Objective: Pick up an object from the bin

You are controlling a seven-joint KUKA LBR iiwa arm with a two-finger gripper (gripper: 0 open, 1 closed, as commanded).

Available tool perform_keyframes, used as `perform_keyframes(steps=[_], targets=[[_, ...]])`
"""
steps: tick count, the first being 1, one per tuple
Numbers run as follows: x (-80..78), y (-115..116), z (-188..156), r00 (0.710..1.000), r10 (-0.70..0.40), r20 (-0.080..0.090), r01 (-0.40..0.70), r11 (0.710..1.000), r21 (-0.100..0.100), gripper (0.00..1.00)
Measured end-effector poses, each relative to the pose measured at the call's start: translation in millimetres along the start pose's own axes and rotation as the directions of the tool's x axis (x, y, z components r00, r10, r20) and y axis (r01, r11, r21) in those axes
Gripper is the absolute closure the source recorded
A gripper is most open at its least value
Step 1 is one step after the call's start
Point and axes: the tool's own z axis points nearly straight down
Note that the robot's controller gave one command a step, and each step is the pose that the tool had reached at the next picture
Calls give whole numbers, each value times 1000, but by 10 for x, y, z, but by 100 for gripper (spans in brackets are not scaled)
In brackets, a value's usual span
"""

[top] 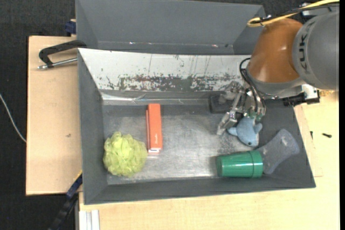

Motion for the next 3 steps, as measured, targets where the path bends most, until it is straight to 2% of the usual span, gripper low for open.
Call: perform_keyframes(steps=[1,2,3], targets=[[-220,-180,151,987,163,9,-163,987,-10,0],[-131,-57,96,963,266,49,-267,964,1,100],[-131,-59,96,963,267,49,-267,964,1,100]])
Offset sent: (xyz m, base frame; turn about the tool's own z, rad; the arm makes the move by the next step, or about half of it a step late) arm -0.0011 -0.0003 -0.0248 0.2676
